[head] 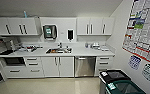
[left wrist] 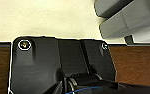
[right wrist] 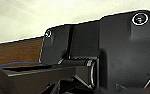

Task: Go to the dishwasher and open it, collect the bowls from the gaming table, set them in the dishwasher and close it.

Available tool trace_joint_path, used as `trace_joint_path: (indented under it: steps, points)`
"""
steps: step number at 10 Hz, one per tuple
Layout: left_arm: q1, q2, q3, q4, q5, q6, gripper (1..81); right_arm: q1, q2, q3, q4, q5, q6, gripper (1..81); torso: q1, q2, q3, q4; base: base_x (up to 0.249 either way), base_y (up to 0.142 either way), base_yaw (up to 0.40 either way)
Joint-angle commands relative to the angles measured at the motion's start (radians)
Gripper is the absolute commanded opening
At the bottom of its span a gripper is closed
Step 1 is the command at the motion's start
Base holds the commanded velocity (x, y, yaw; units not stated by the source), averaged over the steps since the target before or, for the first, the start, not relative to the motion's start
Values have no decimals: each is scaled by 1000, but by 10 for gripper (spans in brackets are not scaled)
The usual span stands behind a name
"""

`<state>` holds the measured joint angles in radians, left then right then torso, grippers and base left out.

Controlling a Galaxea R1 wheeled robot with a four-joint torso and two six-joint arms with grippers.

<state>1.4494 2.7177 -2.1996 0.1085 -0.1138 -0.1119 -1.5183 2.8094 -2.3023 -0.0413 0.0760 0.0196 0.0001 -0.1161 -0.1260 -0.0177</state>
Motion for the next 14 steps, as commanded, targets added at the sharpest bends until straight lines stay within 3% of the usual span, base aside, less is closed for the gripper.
trace_joint_path:
  steps: [1,14]
  points:
    - [-59,-16,17,-1,37,-3,811,48,-11,14,9,-50,0,811,0,0,0,0,166,73,0]
    - [-59,-15,17,-1,29,-3,811,46,-9,15,11,-50,0,811,0,-1,0,0,166,56,0]
